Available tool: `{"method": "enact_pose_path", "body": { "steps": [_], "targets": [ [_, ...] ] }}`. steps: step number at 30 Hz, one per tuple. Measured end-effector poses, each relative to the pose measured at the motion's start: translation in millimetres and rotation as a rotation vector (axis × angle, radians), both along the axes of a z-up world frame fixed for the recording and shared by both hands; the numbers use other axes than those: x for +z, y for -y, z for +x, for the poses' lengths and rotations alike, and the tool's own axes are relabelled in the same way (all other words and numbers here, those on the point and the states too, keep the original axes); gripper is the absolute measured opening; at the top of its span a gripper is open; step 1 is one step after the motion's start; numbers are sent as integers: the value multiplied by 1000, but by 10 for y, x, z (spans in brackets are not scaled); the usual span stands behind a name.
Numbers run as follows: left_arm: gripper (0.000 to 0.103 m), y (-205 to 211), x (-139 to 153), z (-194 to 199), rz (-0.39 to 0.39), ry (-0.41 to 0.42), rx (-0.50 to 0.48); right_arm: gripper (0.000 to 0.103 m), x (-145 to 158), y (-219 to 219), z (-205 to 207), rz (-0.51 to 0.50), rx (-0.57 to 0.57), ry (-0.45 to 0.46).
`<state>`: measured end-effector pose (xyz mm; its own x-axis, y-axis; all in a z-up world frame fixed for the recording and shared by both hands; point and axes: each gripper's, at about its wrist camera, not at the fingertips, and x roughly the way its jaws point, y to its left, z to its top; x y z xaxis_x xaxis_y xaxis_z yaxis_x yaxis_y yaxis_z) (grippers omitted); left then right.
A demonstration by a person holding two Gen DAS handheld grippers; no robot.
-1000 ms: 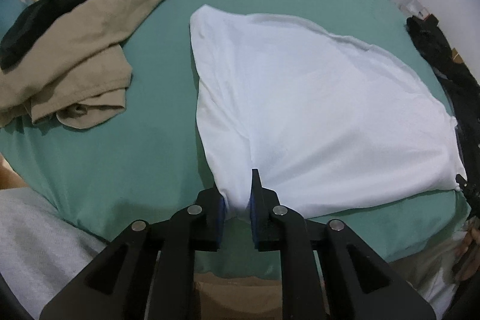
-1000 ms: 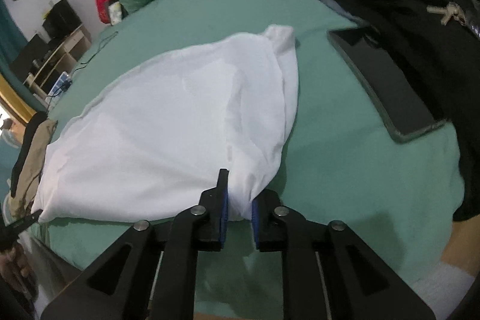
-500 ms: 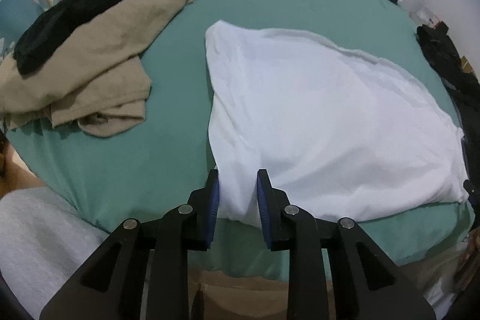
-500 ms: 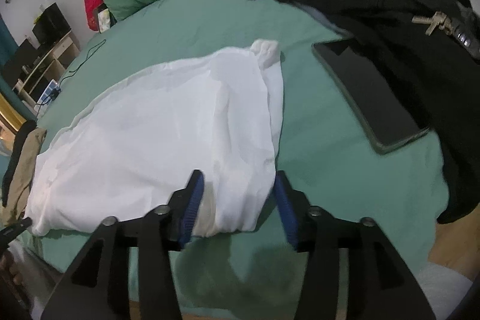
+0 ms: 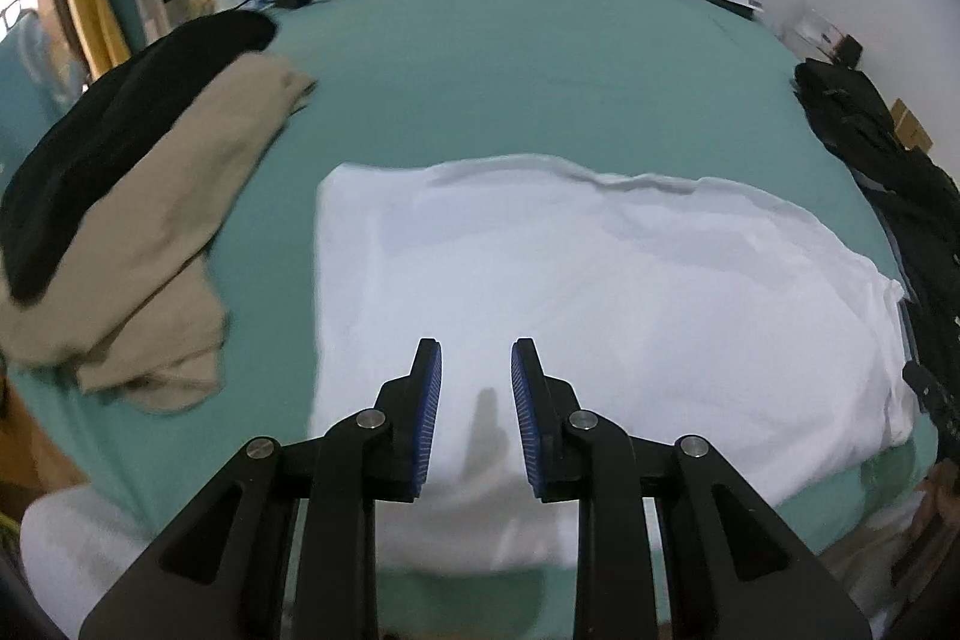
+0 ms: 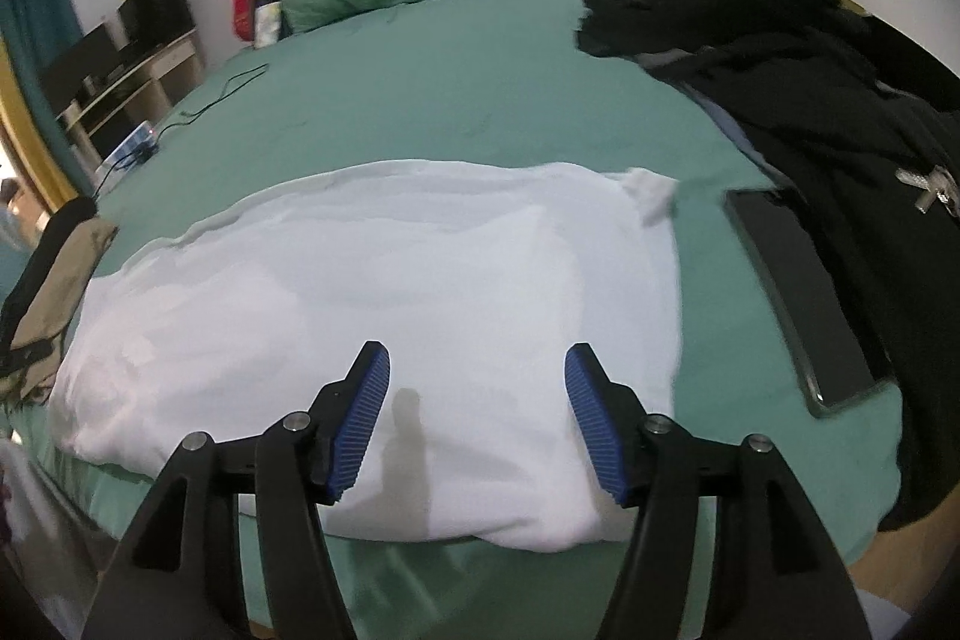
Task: Fold large clothes
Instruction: 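Open both grippers and smooth the folded jacket flat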
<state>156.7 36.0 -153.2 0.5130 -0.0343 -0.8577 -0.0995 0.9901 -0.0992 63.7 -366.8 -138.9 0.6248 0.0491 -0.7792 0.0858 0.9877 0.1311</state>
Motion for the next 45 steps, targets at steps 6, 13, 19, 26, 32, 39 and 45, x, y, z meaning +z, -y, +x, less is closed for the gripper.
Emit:
{"method": "enact_pose_path", "body": {
  "steps": [6,13,19,26,32,39,45],
  "targets": [
    [26,422,-155,560,-23,-16,-122,62,-58,-63,82,-5,22,-11],
    [26,804,-526,1290,-25,-114,-202,62,-139,4,164,-14,1,-34],
    [26,915,-700,1704,55,-123,-236,62,-143,32,237,12,2,-41],
    [26,721,-592,1858,54,-84,-90,62,-142,4,249,18,14,-53],
    [26,583,-278,1384,-36,-21,-63,74,-94,-15,164,38,25,-36],
    [27,509,-92,570,-64,22,-55,81,-83,-10,-75,84,11,-29],
    [43,382,-62,12,-58,64,-22,82,-131,74,-352,191,-41,-22]
  ]
}}
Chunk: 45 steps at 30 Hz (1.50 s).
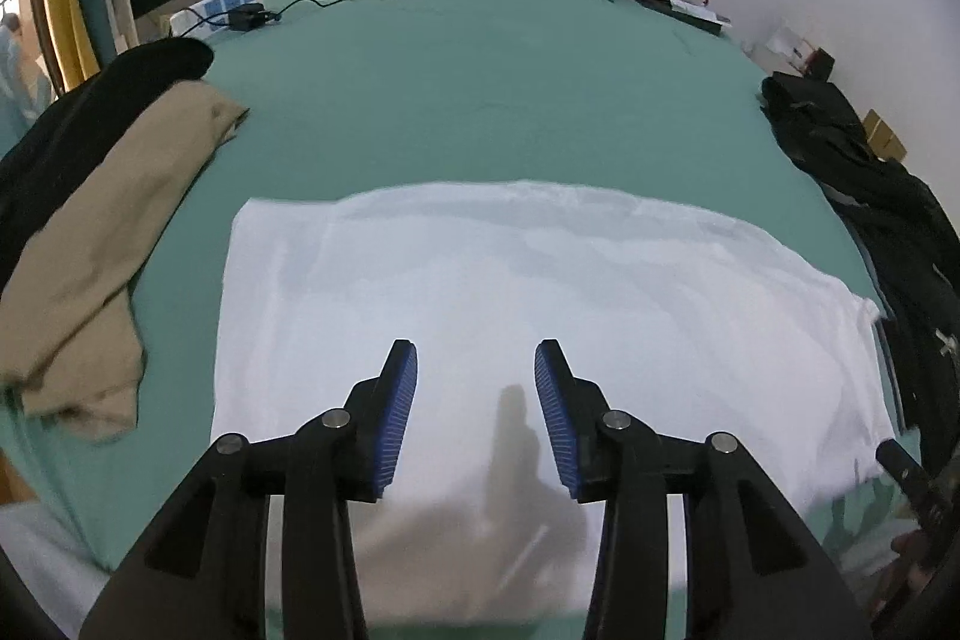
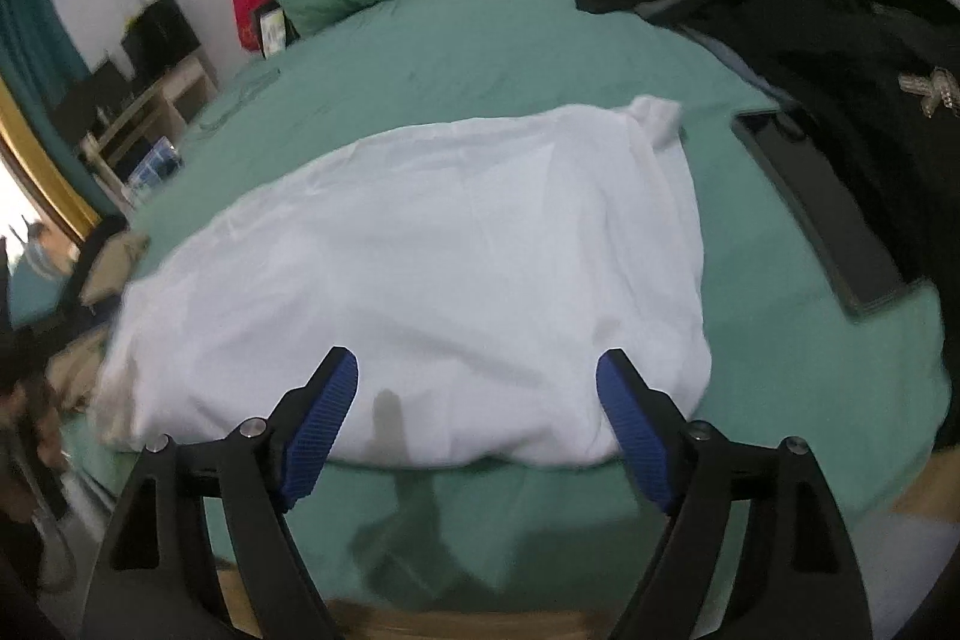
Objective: Fold large clothes
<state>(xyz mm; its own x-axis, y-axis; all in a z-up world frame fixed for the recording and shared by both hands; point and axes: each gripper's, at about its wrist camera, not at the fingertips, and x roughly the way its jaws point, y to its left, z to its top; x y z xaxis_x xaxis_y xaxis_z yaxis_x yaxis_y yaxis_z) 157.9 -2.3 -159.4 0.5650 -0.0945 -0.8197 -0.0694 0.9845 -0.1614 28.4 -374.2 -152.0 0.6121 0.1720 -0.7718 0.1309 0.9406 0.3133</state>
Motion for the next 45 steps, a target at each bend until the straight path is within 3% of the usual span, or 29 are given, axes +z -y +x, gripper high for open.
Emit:
{"method": "enact_pose_path", "body": {
  "steps": [6,15,20,24,27,32,35,38,42,44,45],
  "targets": [
    [43,50,-96,-274,-26,-10,-14,83,-87,-45,-166,132,-4,-11],
    [43,223,-215,-335,-68,-24,-42,84,-227,-174,-57,221,41,-63],
    [44,316,-218,-283,-45,-1,-52,91,-276,-258,80,200,70,-80],
    [44,316,-240,-207,-40,4,-41,91,-329,-156,285,218,5,-84],
    [44,294,-219,-160,-45,10,-28,93,-353,-92,430,279,-40,-61],
    [44,359,-4,-148,-39,106,-45,93,-372,-99,661,336,-73,9],
    [44,486,52,-89,-60,139,-97,93,-405,-166,811,269,-68,40],
    [44,599,-81,45,-57,87,-121,96,-418,-224,915,213,-72,57],
    [44,594,-478,213,-72,-31,-105,97,-388,-279,973,226,-53,63],
    [44,637,-561,210,-67,-14,-124,89,-406,-238,976,244,-26,66],
    [44,703,-565,194,-20,3,-138,71,-407,-271,995,253,-3,64]
  ]
}}
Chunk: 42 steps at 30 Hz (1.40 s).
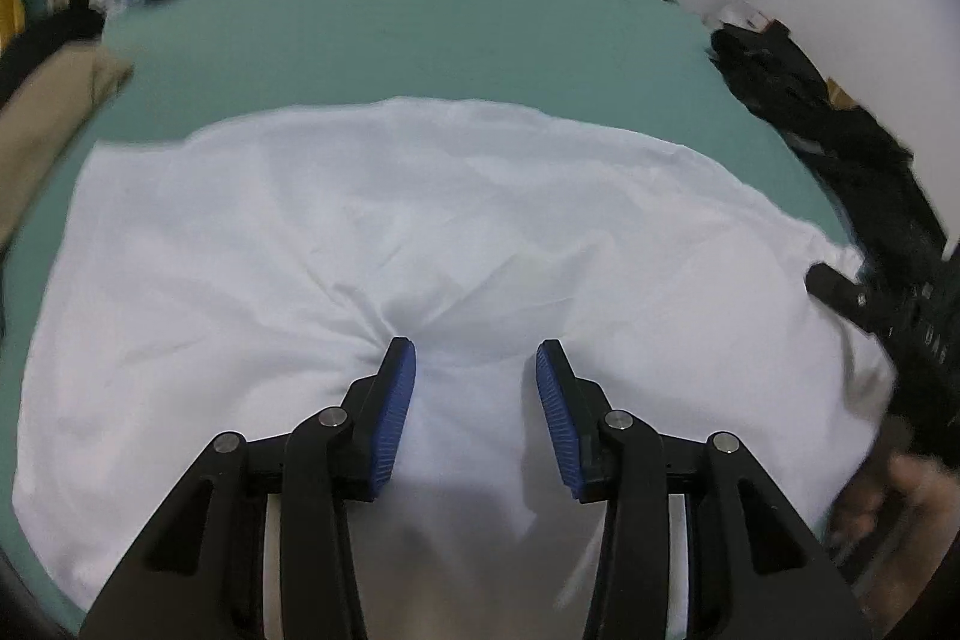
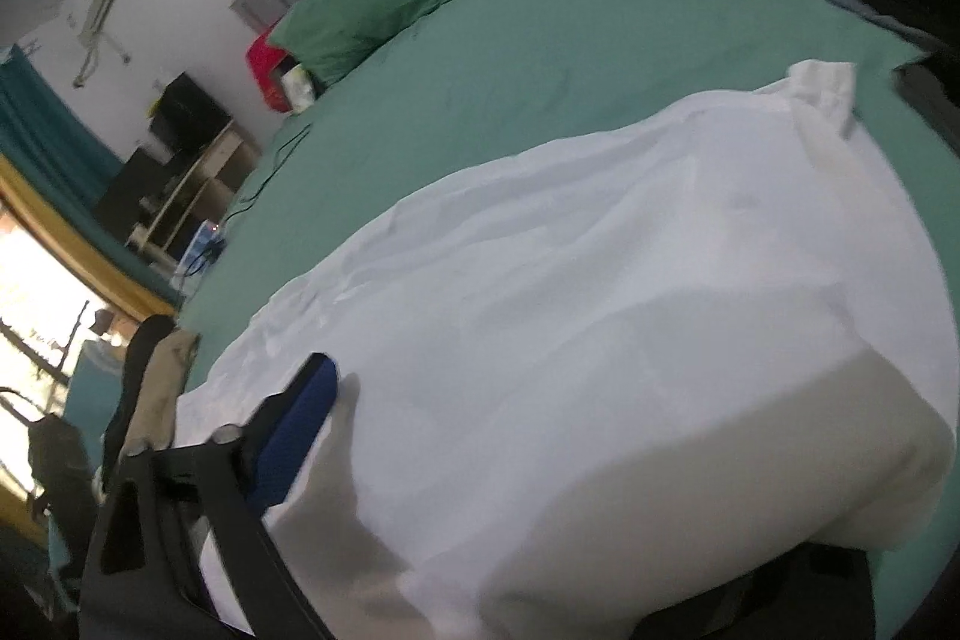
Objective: Fold large clothes
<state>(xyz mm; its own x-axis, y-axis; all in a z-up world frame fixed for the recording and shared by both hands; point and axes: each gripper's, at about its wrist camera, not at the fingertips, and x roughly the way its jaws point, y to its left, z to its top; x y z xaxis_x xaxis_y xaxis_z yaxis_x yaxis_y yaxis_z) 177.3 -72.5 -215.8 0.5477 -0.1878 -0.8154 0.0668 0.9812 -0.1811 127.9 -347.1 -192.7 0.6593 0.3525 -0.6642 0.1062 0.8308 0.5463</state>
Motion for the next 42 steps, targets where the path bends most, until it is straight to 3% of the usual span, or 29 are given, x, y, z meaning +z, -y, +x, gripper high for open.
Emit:
{"method": "enact_pose_path", "body": {
  "steps": [1,4,7,9,13,15,20,22,26,30,35,38,41,42],
  "targets": [
    [44,44,-10,-15,33,6,-3,46,-23,-10,12,16,15,-3],
    [45,110,-23,-9,72,12,1,29,-117,-31,33,126,49,-11],
    [45,124,-21,20,73,-3,5,18,-22,-69,50,136,65,21],
    [45,139,-8,37,81,-13,0,16,118,-136,47,99,81,57],
    [45,106,5,72,83,-18,-14,15,488,-364,55,-22,125,127],
    [45,41,16,84,47,-32,-18,15,682,-574,62,-111,166,154],
    [45,-476,151,47,-249,-60,41,15,943,-1024,121,-278,232,167],
    [45,-693,248,-17,-276,-29,65,15,1042,-1240,165,-347,256,167],
    [45,-1218,448,-208,-258,45,142,15,1125,-1640,196,-456,309,167],
    [45,-1771,513,-386,-291,68,226,15,1130,-2087,181,-530,381,170],
    [45,-2382,473,-514,-315,36,324,15,941,-2736,207,-515,505,125],
    [45,-2633,501,-591,-323,39,348,15,733,-3120,198,-434,623,41],
    [45,-2866,546,-648,-339,50,363,26,461,-3477,96,-406,770,-38],
    [45,-2913,558,-650,-348,50,365,34,386,-3554,51,-402,812,-54]
  ]
}}
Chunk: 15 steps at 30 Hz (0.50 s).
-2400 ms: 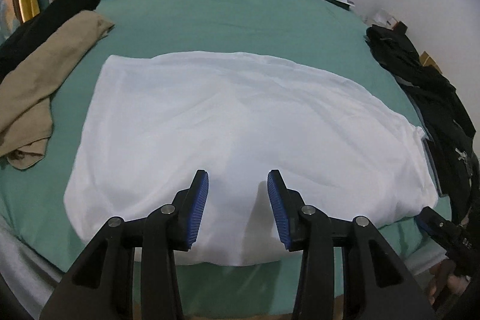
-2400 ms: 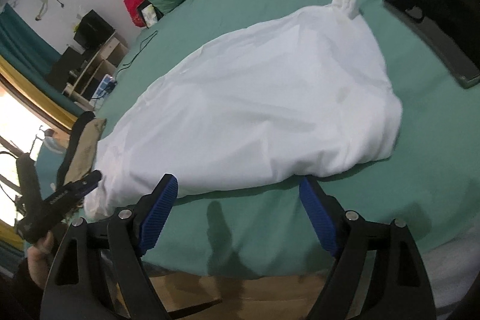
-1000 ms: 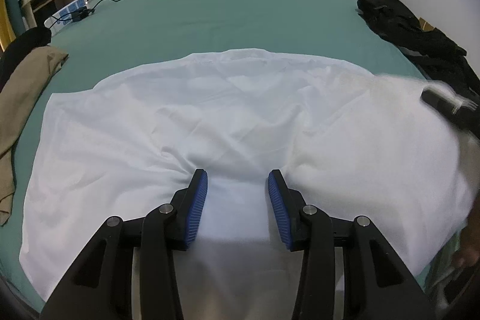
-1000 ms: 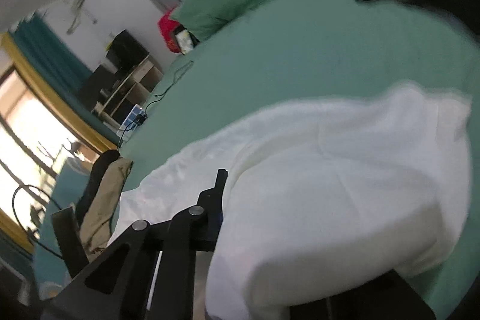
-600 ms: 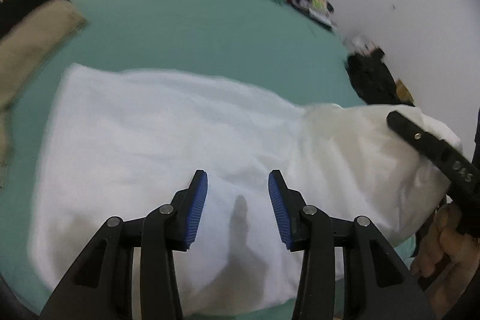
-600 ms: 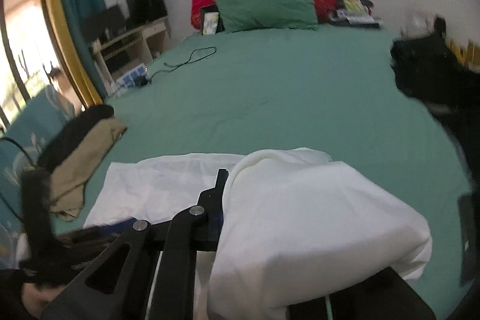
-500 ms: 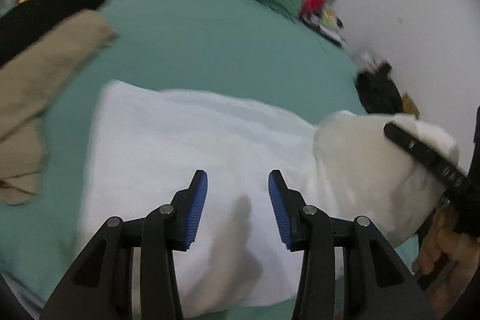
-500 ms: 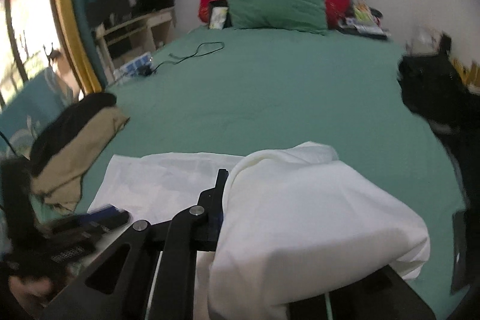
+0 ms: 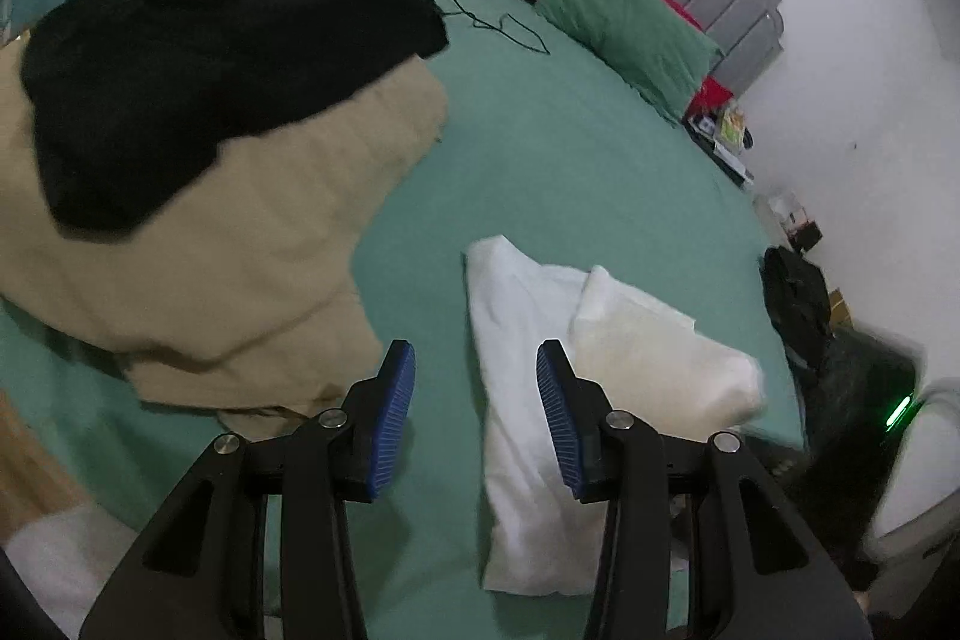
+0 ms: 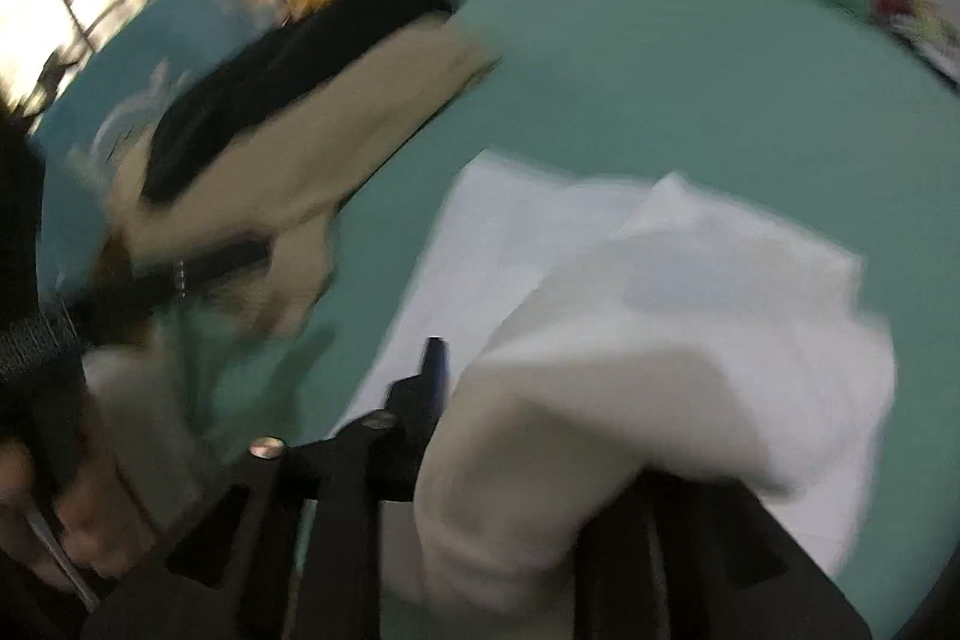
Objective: Fold large clothes
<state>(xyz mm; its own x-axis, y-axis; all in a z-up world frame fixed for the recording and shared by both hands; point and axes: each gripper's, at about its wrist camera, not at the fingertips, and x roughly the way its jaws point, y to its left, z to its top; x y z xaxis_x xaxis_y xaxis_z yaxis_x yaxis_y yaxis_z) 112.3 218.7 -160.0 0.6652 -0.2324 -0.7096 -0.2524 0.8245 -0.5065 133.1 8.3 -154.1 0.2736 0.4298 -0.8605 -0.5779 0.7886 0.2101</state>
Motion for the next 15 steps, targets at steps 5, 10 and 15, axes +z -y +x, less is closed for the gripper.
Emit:
{"method": "enact_pose_path", "body": {
  "steps": [5,10,15],
  "targets": [
    [45,-108,18,25,-18,4,22,78,-168,-313,-419,-51,246,-13],
    [45,134,19,267,-23,-11,-113,78,-97,-195,-677,-109,293,55],
    [45,520,128,358,-2,26,-231,78,172,413,-749,9,146,62]
  ]
}}
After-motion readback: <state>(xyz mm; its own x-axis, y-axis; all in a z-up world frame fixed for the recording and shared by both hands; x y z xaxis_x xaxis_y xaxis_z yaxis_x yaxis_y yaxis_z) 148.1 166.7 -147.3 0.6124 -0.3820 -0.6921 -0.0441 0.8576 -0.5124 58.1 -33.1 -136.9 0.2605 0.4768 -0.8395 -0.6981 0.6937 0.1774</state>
